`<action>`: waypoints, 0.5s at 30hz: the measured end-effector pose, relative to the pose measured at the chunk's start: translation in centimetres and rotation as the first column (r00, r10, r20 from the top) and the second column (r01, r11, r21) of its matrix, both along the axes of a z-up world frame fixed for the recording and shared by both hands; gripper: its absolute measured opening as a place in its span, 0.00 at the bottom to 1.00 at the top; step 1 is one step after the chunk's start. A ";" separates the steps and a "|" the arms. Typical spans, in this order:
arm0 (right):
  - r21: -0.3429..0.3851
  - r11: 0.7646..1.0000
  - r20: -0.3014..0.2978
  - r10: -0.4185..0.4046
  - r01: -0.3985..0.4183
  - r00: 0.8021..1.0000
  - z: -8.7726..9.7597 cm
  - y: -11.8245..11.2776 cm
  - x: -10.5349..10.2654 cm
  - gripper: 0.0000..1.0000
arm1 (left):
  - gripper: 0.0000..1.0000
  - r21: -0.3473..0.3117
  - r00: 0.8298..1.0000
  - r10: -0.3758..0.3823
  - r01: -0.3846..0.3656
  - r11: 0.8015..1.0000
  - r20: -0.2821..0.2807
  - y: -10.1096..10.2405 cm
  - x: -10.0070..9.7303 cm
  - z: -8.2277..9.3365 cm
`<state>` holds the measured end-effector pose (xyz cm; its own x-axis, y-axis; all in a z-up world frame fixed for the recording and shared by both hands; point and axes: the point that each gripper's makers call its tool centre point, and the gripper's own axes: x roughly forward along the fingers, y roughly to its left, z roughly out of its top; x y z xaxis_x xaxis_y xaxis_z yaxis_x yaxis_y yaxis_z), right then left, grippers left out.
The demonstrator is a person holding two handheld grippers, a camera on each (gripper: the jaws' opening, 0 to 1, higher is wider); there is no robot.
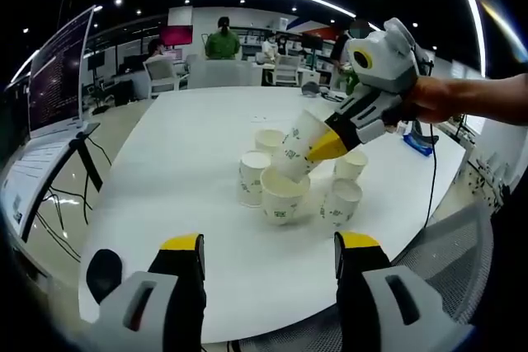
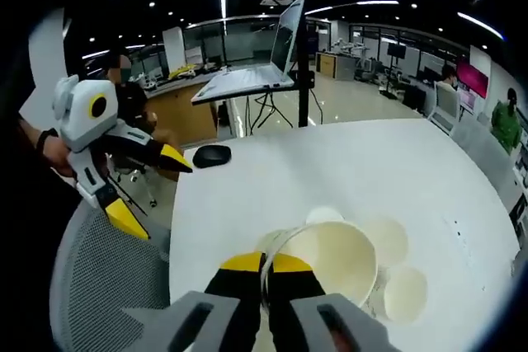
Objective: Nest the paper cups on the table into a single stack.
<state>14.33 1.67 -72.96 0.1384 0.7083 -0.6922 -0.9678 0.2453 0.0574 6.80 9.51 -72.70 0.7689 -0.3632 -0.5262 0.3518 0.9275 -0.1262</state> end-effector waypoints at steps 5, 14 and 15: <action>-0.040 0.998 0.018 0.040 -0.040 0.999 -0.4 0.4 -0.4 0.00 | 0.63 -0.002 1.000 0.009 -0.009 1.000 -0.001 0.3 -0.1 -0.1; -0.107 0.991 0.041 0.088 -0.084 0.995 -1.2 0.7 -0.7 0.00 | 0.63 -0.007 1.000 0.016 -0.016 1.000 0.000 0.5 0.0 0.0; -0.118 0.989 0.044 0.099 -0.093 0.994 -1.3 0.7 -0.7 0.00 | 0.63 -0.006 1.000 0.016 -0.016 1.000 0.001 0.6 -0.1 0.0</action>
